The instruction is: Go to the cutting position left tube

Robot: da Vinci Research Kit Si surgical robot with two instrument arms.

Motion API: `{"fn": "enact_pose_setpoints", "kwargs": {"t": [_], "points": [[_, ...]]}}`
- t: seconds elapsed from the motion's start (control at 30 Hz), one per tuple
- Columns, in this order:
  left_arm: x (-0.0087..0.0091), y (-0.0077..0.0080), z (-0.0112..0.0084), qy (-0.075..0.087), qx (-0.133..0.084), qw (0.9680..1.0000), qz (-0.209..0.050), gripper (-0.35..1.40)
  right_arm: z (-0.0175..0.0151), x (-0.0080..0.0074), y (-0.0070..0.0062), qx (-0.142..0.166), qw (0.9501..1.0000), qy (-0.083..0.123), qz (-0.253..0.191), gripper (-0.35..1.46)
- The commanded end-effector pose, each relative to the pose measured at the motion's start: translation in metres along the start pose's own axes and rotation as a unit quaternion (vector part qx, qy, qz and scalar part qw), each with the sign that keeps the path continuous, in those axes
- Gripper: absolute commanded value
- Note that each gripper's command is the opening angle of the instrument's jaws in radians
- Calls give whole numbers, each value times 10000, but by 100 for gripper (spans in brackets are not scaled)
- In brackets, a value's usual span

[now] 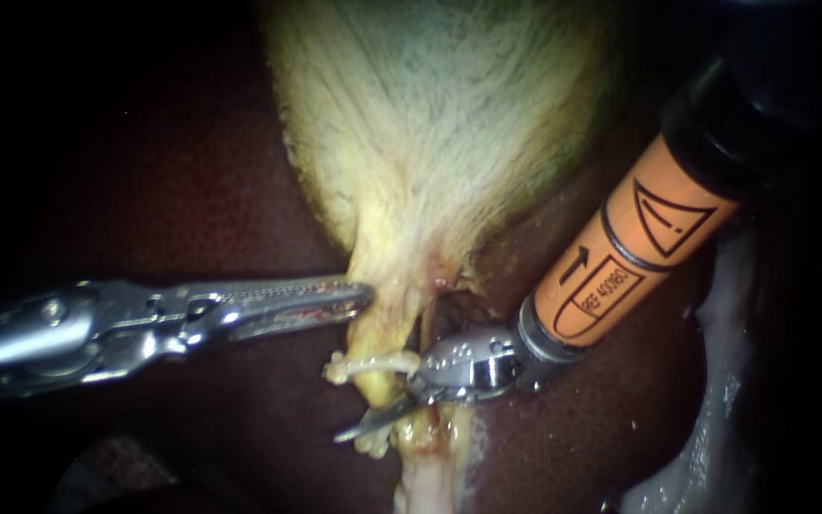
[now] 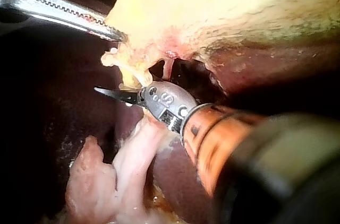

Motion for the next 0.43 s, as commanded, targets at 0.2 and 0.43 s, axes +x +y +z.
{"fn": "enact_pose_setpoints", "kwargs": {"t": [0.2, 0.43], "points": [[0, 0, 0, 0, 0, 10000, 0, -1, 0, 0, 0, -43, 10000, 1, -4, 100], [-1, 0, 1, 0, -2, 10000, -2, -1, -1, 0, 0, -41, 10000, 1, -5, 108]]}}
